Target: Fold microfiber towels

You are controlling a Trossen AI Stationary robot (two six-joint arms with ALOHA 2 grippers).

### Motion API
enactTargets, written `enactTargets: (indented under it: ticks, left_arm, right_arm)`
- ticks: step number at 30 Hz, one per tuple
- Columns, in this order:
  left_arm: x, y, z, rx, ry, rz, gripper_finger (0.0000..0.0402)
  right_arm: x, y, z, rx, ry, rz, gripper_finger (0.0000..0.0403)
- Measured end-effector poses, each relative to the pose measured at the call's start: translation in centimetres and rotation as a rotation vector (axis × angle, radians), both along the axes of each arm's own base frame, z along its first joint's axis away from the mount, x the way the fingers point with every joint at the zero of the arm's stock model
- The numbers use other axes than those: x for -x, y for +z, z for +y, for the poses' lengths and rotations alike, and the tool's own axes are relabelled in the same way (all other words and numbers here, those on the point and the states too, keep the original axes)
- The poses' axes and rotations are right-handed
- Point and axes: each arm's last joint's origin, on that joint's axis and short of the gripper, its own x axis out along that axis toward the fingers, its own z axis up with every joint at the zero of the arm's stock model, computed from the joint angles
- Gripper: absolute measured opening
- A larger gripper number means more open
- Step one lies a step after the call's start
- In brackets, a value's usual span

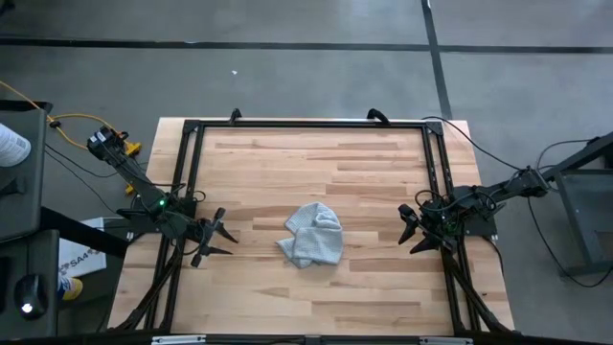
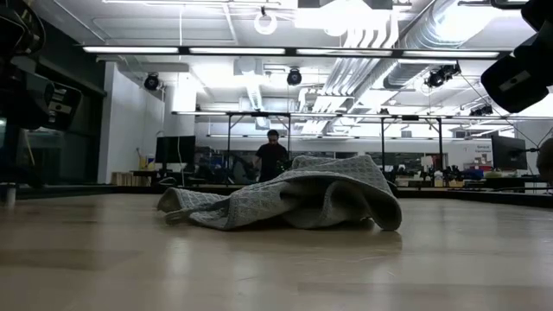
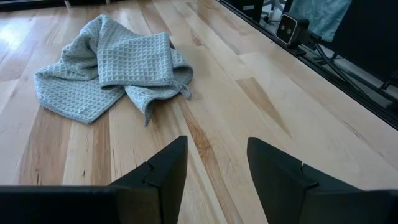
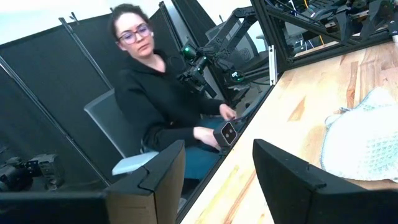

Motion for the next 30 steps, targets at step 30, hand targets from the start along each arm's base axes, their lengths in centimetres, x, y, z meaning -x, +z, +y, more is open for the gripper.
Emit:
enactTargets:
  ticks: [30]
  left_arm:
    - [0.00,0.00,0.00,0.000,0.000,0.000,0.0166]
  right_arm:
    - [-0.02,0.02,-0.02,0.012,-0.009,-0.013,0.0183]
